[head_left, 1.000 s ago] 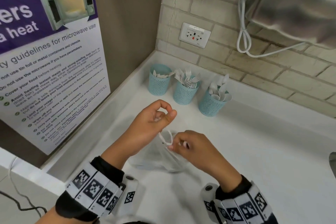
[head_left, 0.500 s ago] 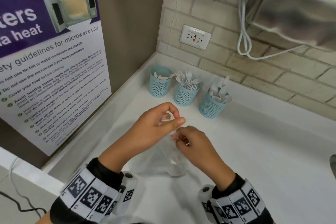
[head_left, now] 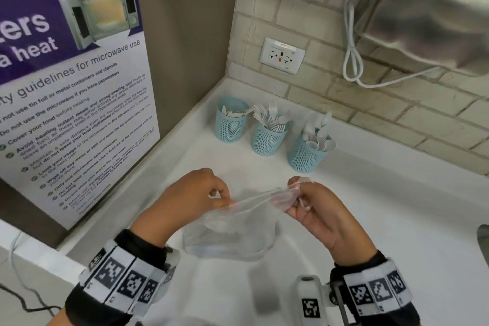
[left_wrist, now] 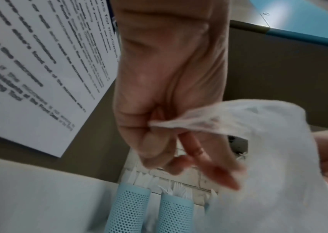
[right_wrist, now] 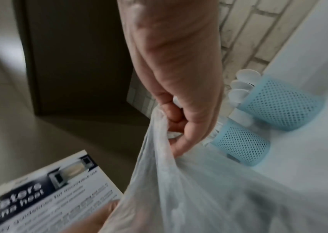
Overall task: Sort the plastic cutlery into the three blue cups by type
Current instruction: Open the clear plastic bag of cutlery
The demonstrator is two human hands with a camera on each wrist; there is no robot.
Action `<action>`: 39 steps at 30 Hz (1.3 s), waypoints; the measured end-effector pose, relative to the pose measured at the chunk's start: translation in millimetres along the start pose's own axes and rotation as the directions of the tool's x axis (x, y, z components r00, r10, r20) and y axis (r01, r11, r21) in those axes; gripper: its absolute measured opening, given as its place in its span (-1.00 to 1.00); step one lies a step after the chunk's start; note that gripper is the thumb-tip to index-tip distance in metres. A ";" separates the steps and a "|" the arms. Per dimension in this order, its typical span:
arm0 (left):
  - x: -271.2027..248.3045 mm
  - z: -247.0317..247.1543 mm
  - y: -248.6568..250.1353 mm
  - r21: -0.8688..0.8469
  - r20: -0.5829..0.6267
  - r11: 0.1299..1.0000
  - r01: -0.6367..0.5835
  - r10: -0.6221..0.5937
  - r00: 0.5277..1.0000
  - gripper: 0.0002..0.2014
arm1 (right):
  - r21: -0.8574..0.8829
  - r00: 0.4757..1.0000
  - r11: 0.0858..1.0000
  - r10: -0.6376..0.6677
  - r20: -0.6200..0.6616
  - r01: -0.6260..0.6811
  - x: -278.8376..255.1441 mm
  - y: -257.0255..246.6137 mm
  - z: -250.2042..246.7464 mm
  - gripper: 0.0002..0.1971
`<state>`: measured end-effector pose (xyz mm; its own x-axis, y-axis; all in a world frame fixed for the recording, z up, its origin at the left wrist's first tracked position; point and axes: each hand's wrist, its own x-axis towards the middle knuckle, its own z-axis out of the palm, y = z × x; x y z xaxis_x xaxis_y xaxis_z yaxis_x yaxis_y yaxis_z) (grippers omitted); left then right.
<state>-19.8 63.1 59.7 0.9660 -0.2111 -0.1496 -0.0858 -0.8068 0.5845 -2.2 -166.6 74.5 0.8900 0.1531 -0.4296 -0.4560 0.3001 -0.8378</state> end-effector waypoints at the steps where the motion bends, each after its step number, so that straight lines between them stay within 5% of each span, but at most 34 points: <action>1: -0.3 -2.1 -0.3 -0.075 0.013 0.997 0.005 -0.004 1.000 -0.74 | 0.089 1.000 0.996 0.007 -0.002 -0.007 -0.8 -0.6 0.3 -0.57; 3: -0.2 -5.6 -0.8 -0.215 0.011 0.977 0.002 0.000 1.000 -0.63 | 0.233 1.000 0.972 0.023 0.002 -0.023 -1.3 -1.1 -1.7 -0.55; 6: 1.0 -5.9 -2.6 -0.169 0.059 0.985 -0.027 0.038 0.998 -0.64 | 0.268 0.999 0.962 0.045 0.013 -0.047 0.5 0.3 -5.8 -0.67; 12: 2.8 -2.4 -7.6 -0.125 0.054 0.991 -0.040 0.047 0.997 -0.72 | -0.294 0.991 0.954 -0.082 -0.101 0.049 -6.3 -2.5 -7.4 -0.76; 16: 6.2 -2.7 8.1 -0.555 -0.169 0.826 -0.099 0.005 0.986 -0.73 | -0.773 0.976 0.601 -0.185 0.113 0.203 -21.9 0.6 8.7 -0.93; 18: 7.9 -1.6 14.7 -0.745 -0.132 0.664 -0.061 -0.056 0.990 -0.74 | -0.891 0.970 0.393 -0.172 0.173 0.228 -19.3 10.5 10.3 -0.92; 20: 8.3 0.5 15.5 -0.840 -0.066 0.543 0.002 -0.106 0.992 -0.75 | -0.944 0.981 0.280 -0.137 0.138 0.172 -10.3 21.9 4.3 -0.84; 21: 8.5 1.2 14.0 -0.868 -0.048 0.497 0.025 -0.133 0.990 -0.75 | -0.941 0.989 0.310 -0.104 0.108 0.136 -6.9 25.9 0.8 -0.81; 23: 9.0 0.8 7.1 -0.896 -0.024 0.440 0.065 -0.192 0.981 -0.75 | -0.786 0.998 0.614 -0.045 0.050 0.067 -1.8 27.8 -4.9 -0.80; 25: 9.3 -2.3 -1.6 -0.919 0.018 0.378 0.109 -0.238 0.971 -0.77 | -0.346 0.999 0.938 0.028 0.020 -0.019 0.1 22.1 -9.1 -0.72; 26: 9.3 -4.0 -5.2 -0.937 0.042 0.327 0.126 -0.254 0.966 -0.77 | -0.109 0.997 0.992 0.071 0.020 -0.068 0.5 17.6 -13.3 -0.70; 28: 9.1 -6.4 -8.6 -0.968 0.087 0.203 0.147 -0.279 0.956 -0.73 | 0.177 0.986 0.970 0.158 0.052 -0.165 2.3 8.5 -22.3 -0.80; 30: 9.1 -6.7 -8.1 -0.984 0.131 0.077 0.159 -0.283 0.950 -0.65 | 0.175 0.978 0.962 0.201 0.054 -0.207 2.3 1.2 -27.8 -0.82; 33: 10.2 -5.3 -3.7 -0.986 0.164 -0.018 0.166 -0.270 0.949 -0.69 | -0.307 0.994 0.946 0.107 -0.002 -0.102 -3.2 -2.5 -31.5 -0.61; 35: 11.2 -4.4 -0.5 -0.987 0.158 -0.021 0.158 -0.265 0.951 -0.72 | -0.548 0.996 0.836 0.059 0.071 -0.010 -11.1 -4.0 -24.8 -0.48; 39: 10.9 -1.6 8.4 -0.983 0.184 -0.064 0.174 -0.211 0.960 -0.75 | -0.835 0.986 0.530 -0.012 0.167 0.148 -14.1 5.6 -7.2 -0.68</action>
<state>-9.6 54.9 64.3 0.9005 -0.1335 -0.4139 0.4136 0.5572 0.7200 -17.2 -173.8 73.4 0.8830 0.3043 -0.3574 -0.1109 -0.6045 -0.7888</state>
